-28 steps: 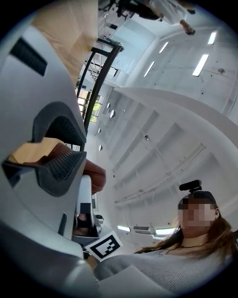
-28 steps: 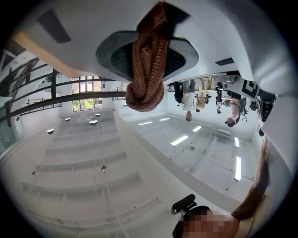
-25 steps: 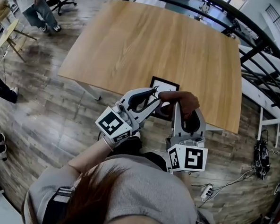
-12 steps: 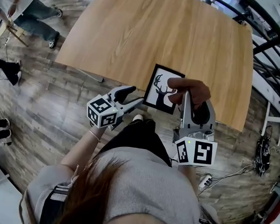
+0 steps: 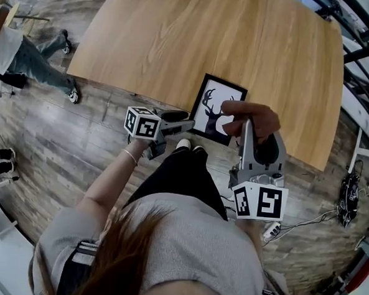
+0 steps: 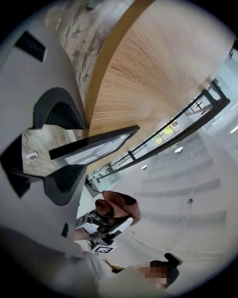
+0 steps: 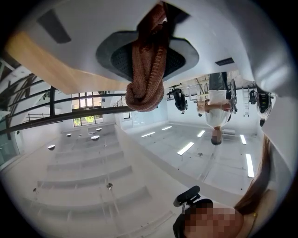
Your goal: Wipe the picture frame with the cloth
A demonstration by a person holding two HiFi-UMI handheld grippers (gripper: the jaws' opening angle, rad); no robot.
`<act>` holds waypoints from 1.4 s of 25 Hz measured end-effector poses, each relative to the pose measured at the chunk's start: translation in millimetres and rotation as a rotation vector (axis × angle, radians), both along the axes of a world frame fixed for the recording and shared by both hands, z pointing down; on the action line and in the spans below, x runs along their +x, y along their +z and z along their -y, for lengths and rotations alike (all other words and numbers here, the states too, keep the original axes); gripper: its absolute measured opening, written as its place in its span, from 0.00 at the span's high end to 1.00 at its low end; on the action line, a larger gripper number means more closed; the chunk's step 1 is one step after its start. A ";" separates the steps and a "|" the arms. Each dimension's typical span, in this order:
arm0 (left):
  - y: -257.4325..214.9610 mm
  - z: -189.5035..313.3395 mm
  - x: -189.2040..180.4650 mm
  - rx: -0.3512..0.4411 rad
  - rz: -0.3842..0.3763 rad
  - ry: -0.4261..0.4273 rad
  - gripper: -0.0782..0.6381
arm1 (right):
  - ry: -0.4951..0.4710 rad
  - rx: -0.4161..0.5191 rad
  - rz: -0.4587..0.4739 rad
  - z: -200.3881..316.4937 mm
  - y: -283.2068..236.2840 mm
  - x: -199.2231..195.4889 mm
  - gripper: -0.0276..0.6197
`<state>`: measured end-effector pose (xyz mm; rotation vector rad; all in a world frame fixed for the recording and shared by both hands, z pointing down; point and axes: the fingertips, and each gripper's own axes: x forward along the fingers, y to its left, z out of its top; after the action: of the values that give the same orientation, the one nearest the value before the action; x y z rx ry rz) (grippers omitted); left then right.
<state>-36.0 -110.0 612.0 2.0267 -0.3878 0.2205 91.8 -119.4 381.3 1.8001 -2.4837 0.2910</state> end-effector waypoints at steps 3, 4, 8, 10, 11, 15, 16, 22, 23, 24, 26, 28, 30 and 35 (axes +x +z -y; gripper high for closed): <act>3.9 0.4 11.9 -0.014 0.027 0.068 0.59 | 0.012 -0.013 0.004 3.5 3.9 4.1 0.75; 7.5 -1.3 15.1 -0.009 0.048 0.098 0.59 | 0.013 -0.015 0.006 5.2 4.9 4.5 0.75; 12.6 -3.1 24.8 -0.080 -0.017 0.143 0.59 | 0.007 -0.016 0.009 11.7 7.8 2.5 0.75; 11.8 -2.9 29.4 -0.119 -0.071 0.162 0.59 | 0.002 -0.020 0.006 13.5 10.2 0.9 0.75; 10.8 -2.8 31.7 -0.137 -0.097 0.171 0.59 | 0.001 -0.023 0.005 13.8 11.5 0.2 0.75; 7.8 -7.1 42.5 -0.202 -0.182 0.227 0.59 | -0.003 -0.037 0.005 13.2 16.9 -2.0 0.75; 8.6 -7.1 44.7 -0.205 -0.188 0.234 0.59 | -0.005 -0.039 0.004 13.5 18.3 -2.6 0.75; 8.8 -9.7 52.3 -0.221 -0.221 0.270 0.72 | -0.011 -0.046 0.007 15.4 21.5 -4.7 0.75; 6.3 -10.1 53.5 -0.228 -0.241 0.273 0.79 | -0.013 -0.048 0.009 15.2 22.0 -5.4 0.75; 4.5 -10.0 54.6 -0.236 -0.258 0.273 0.82 | -0.015 -0.050 0.011 15.2 22.6 -6.1 0.75; 3.5 -10.0 55.2 -0.253 -0.278 0.277 0.83 | -0.018 -0.056 0.015 16.4 24.1 -8.2 0.75; 4.2 -10.4 53.9 -0.265 -0.288 0.283 0.84 | -0.020 -0.059 0.015 18.1 25.4 -10.6 0.75; 4.1 -10.6 52.9 -0.265 -0.296 0.283 0.84 | -0.020 -0.058 0.013 19.7 25.8 -11.0 0.75; 2.3 -14.0 50.1 -0.227 -0.296 0.287 0.87 | -0.014 -0.042 0.014 20.4 21.1 -5.8 0.75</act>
<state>14.1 -95.9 614.3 1.8482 0.1108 0.1303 85.9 -139.8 402.4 1.7711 -2.4789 0.3533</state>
